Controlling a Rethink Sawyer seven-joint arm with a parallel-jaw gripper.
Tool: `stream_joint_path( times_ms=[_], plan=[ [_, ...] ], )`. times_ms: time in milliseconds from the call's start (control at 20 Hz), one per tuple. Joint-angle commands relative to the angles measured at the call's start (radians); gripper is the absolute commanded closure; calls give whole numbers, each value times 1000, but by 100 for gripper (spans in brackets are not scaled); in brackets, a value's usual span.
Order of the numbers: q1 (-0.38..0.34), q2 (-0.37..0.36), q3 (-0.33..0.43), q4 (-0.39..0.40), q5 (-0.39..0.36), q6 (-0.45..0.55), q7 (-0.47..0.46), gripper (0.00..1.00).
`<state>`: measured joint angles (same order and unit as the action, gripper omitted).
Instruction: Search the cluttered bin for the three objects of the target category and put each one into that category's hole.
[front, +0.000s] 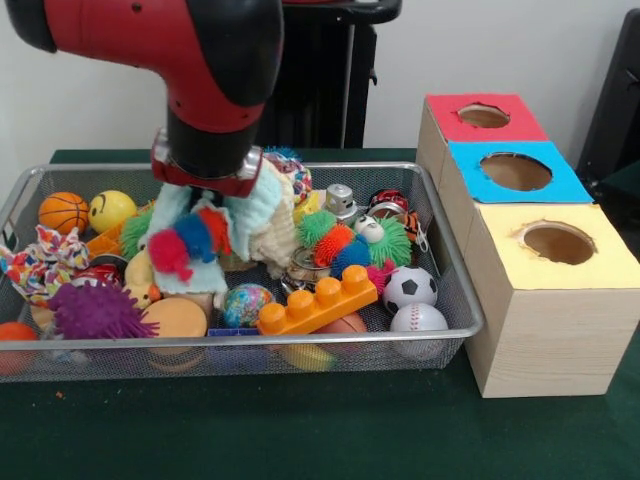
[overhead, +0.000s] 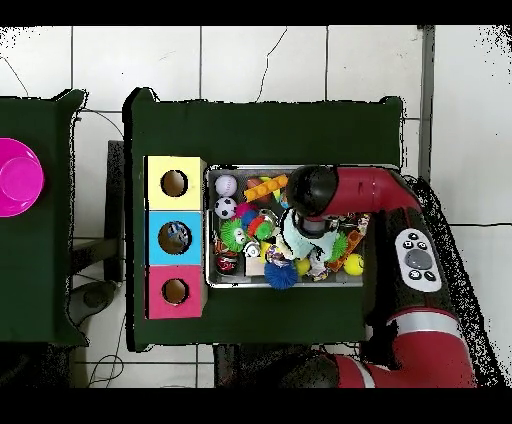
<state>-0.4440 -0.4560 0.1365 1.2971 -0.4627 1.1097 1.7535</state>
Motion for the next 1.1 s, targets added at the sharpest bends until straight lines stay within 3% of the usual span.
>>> stream_joint_path(
  times_ms=[50, 200, 1100],
  plan=[
    [-48, -4, 47, -49, -107, 156, -395, 100],
    [-58, -7, 60, -78, -122, 195, -426, 100],
    [-80, 16, 72, -124, -154, 193, -474, 100]
  ],
)
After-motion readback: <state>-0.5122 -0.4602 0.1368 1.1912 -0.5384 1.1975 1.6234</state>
